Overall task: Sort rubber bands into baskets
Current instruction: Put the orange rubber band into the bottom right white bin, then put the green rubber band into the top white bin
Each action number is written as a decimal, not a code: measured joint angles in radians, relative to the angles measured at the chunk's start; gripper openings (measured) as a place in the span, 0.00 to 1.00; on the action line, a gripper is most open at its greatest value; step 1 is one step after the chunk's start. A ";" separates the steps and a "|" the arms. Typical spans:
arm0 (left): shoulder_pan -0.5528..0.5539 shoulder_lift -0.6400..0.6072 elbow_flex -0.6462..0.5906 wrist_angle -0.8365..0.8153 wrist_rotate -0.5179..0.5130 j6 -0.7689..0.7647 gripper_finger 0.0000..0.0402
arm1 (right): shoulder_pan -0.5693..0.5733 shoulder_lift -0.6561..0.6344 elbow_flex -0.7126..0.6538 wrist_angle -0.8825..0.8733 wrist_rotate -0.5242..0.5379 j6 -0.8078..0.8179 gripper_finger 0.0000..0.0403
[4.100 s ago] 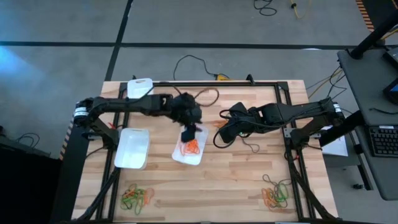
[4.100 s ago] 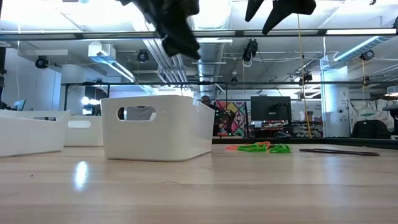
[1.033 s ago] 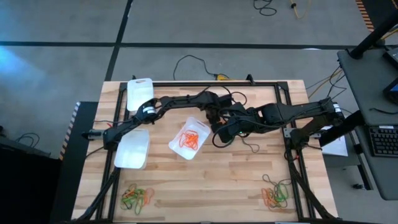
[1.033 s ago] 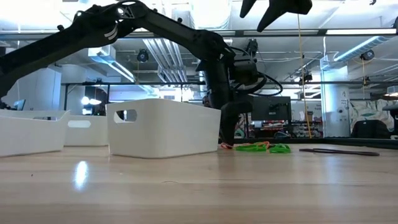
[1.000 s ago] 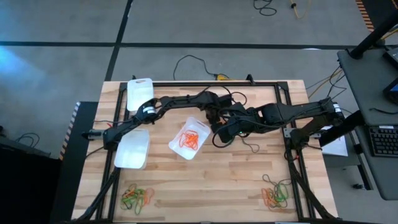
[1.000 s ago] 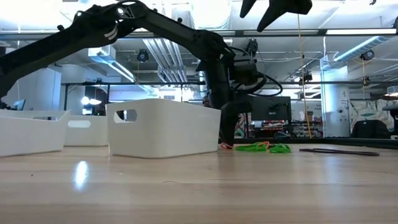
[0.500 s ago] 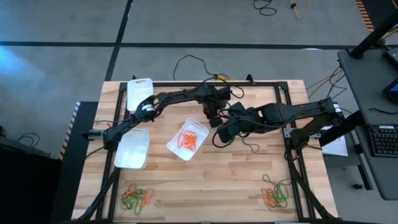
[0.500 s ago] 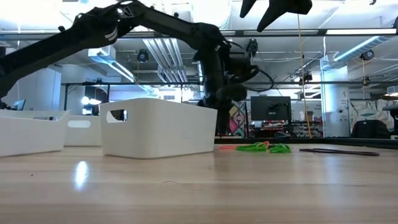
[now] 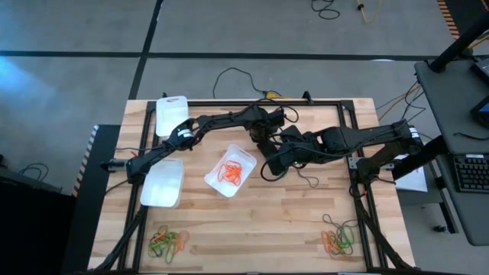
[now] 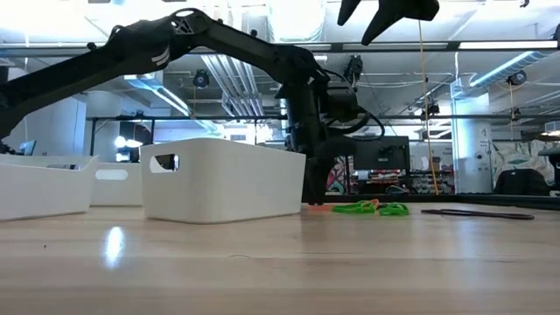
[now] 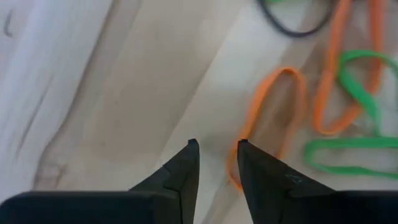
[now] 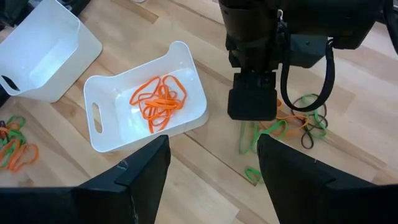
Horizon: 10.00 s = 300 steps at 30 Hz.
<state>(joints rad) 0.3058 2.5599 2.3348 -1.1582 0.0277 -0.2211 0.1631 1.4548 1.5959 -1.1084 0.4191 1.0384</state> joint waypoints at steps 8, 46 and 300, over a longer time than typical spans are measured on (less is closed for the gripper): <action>-0.004 0.002 0.004 -0.030 0.001 -0.004 0.17 | 0.000 0.000 0.000 0.000 0.000 0.000 0.58; -0.074 0.008 0.018 -0.083 0.034 0.043 0.00 | 0.000 0.000 0.000 0.000 0.000 0.000 0.58; -0.482 -0.945 -1.057 0.822 0.016 -0.128 0.62 | 0.000 0.000 0.000 0.052 0.000 0.000 0.58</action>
<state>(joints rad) -0.1764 1.6151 1.2773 -0.3366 0.0440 -0.3489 0.1627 1.4548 1.5963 -1.0565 0.4188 1.0380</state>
